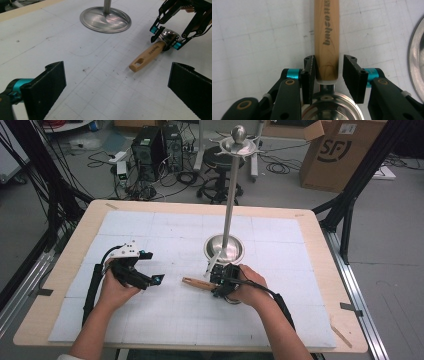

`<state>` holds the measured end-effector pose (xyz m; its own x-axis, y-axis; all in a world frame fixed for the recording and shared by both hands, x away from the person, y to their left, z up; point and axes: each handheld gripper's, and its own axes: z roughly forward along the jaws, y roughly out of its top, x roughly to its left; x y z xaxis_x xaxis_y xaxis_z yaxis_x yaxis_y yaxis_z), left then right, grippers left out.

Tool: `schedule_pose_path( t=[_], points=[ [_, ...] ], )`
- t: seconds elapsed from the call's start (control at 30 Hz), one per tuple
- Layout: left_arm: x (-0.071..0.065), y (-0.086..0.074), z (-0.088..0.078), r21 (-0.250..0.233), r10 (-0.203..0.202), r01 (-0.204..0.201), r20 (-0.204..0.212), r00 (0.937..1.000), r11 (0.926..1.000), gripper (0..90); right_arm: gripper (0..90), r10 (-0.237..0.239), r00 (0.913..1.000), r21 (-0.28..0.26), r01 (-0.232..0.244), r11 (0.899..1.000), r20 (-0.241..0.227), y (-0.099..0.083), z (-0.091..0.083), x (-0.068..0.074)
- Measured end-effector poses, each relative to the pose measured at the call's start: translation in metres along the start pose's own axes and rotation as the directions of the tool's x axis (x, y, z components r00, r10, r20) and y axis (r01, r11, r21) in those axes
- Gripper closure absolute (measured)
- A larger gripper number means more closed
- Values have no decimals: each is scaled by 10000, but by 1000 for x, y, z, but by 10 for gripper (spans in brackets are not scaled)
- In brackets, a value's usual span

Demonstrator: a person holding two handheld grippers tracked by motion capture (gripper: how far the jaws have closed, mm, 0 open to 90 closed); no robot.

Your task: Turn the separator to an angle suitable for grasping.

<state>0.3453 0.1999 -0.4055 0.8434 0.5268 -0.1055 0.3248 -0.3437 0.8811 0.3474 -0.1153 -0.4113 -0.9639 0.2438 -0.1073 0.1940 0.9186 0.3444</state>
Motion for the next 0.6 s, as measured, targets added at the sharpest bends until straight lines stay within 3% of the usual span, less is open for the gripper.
schedule_pose_path(
  t=[0.17, 0.47, 0.6],
  points=[
    [0, 0, 0, 29, 25, -25, -11, 10000, 10000, 22, 665, -53, 9999, 121, 55, 9999, -152, 1, 1, 1],
    [0, 0, -1, -14, 10, -10, -26, 10000, 10000, 22, 680, -279, 9994, 111, 281, 9995, -187, 2, 1, 0],
    [0, 0, -1, -51, -9, 9, -8, 10000, 10000, 22, 680, -28, 9997, -82, 26, 10000, -258, -1, 0, -1]
  ],
)
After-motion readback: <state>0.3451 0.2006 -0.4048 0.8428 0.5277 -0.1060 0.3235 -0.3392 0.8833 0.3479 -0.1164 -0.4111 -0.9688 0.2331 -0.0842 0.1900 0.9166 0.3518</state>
